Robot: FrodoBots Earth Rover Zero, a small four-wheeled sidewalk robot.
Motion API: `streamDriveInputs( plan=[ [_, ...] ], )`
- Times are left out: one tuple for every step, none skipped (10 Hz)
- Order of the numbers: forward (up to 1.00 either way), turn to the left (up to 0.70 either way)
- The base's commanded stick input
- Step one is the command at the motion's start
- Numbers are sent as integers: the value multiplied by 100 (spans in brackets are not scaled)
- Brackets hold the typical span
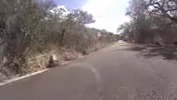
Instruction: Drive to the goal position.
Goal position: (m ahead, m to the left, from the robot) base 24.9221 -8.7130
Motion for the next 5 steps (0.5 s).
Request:
streamDriveInputs(
  plan=[
    [50,0],
    [50,0],
    [50,0],
    [50,0],
    [50,0]
  ],
)
